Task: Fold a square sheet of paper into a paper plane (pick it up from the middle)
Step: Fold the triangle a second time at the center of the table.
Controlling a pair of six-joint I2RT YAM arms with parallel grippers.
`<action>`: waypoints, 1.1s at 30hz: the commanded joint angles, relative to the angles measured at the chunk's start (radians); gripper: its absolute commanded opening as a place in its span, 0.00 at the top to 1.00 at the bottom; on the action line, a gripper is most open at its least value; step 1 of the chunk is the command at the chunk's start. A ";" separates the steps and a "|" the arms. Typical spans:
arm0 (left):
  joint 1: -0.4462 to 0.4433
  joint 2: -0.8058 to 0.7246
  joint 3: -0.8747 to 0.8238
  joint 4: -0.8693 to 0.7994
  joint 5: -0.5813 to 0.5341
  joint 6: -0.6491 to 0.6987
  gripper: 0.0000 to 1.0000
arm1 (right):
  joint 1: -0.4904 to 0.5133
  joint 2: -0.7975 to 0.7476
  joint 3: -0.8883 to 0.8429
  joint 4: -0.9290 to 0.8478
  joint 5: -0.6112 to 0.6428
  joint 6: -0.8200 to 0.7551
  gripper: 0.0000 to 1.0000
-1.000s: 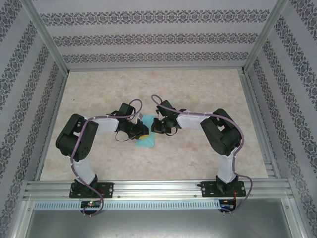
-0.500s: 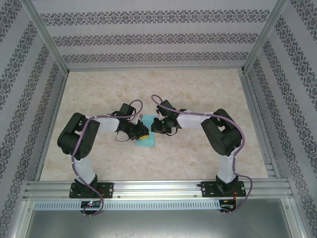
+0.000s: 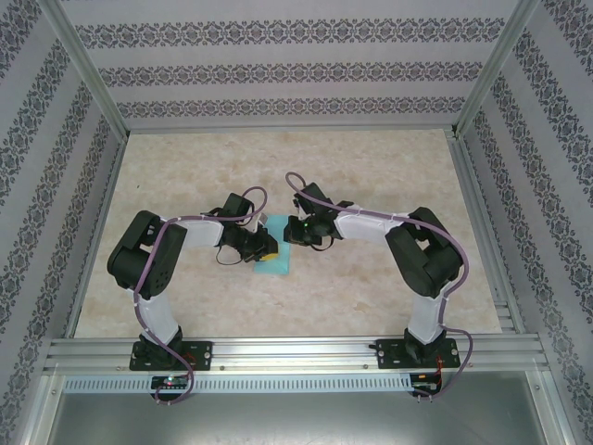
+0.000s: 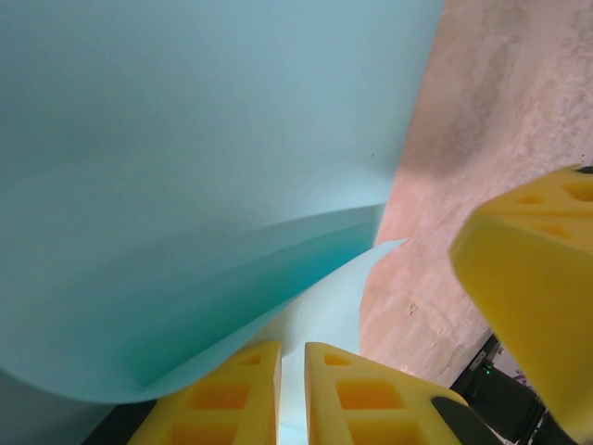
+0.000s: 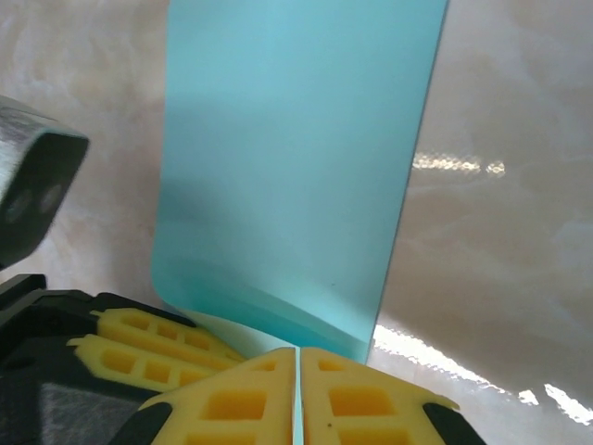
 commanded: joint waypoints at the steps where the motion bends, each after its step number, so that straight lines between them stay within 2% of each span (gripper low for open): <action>1: -0.012 0.020 0.005 -0.020 -0.033 0.020 0.84 | 0.012 0.040 0.018 0.005 -0.016 -0.001 0.90; 12: -0.012 -0.001 0.023 -0.035 -0.029 0.031 0.84 | 0.009 0.085 0.014 -0.059 0.046 -0.016 0.91; 20: -0.007 -0.055 0.091 -0.124 -0.143 0.083 0.84 | 0.010 0.117 0.015 -0.119 0.092 -0.044 0.91; 33: 0.017 -0.006 0.061 -0.125 -0.186 0.097 0.85 | 0.012 0.146 0.014 -0.168 0.143 -0.063 0.92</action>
